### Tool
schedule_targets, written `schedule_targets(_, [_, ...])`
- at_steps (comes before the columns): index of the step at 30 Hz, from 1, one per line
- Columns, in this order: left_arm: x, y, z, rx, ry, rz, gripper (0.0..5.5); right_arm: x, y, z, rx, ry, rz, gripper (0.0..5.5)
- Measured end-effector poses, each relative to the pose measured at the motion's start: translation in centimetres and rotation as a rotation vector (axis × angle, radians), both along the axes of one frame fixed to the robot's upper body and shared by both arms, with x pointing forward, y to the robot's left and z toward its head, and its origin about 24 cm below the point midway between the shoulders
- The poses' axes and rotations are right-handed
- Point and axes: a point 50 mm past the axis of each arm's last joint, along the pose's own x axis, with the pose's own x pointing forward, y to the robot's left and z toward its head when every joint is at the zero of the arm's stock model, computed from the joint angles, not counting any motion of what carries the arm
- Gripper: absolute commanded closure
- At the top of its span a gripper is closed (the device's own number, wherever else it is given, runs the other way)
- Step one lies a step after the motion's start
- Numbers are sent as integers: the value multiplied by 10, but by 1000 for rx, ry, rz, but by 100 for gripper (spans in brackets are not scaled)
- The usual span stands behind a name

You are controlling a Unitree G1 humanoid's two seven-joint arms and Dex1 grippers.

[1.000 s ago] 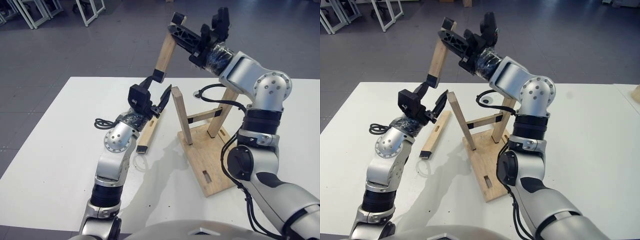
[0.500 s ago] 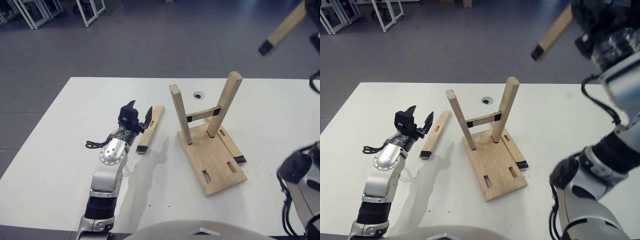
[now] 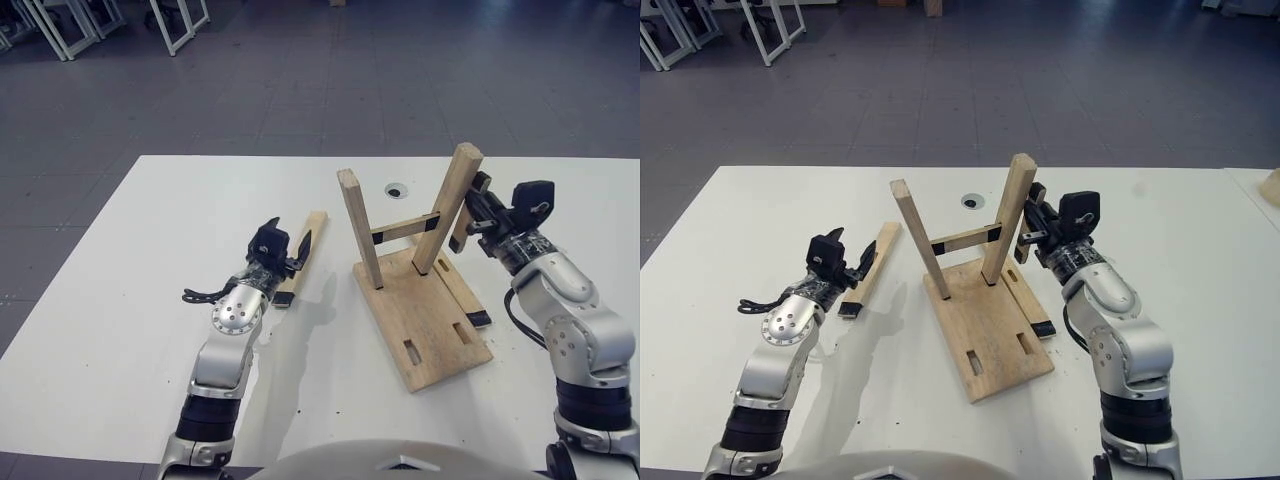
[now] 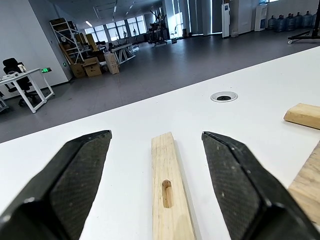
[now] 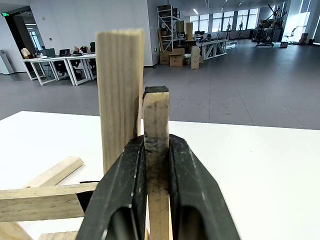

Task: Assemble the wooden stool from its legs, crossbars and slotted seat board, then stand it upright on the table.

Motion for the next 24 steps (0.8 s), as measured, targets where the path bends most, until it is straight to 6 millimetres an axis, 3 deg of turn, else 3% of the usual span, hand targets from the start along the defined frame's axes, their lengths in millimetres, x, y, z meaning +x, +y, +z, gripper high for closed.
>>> schedule_targets(8, [-1,0,-2,9,5,1,215,2,2,-45,-22,68,2,511])
schedule_targets(18, [0,1,-6,14,21,6,215,5,3,-55,-21,25,-5,511])
schedule_targets(24, [0,1,-6,14,21,5,215,8,-6,-57,-32,37,-39,511])
